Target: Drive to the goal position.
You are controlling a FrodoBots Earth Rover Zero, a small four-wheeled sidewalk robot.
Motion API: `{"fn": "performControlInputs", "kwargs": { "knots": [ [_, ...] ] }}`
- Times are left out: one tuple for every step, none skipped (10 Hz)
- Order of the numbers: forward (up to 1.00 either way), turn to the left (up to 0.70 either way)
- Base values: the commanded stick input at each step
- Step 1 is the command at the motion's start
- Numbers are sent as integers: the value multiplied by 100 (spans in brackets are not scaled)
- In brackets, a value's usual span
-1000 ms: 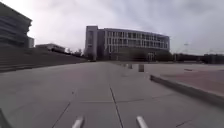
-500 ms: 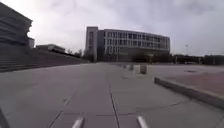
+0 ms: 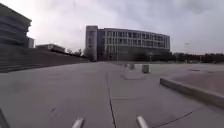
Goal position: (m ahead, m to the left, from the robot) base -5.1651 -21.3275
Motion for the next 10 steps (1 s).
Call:
{"fn": "performControlInputs", "kwargs": {
  "knots": [
    [70, 0],
    [70, 0],
    [70, 0],
    [70, 0],
    [70, 0],
    [70, 0],
    [70, 0],
    [70, 0],
    [70, 0],
    [70, 0]
  ]
}}
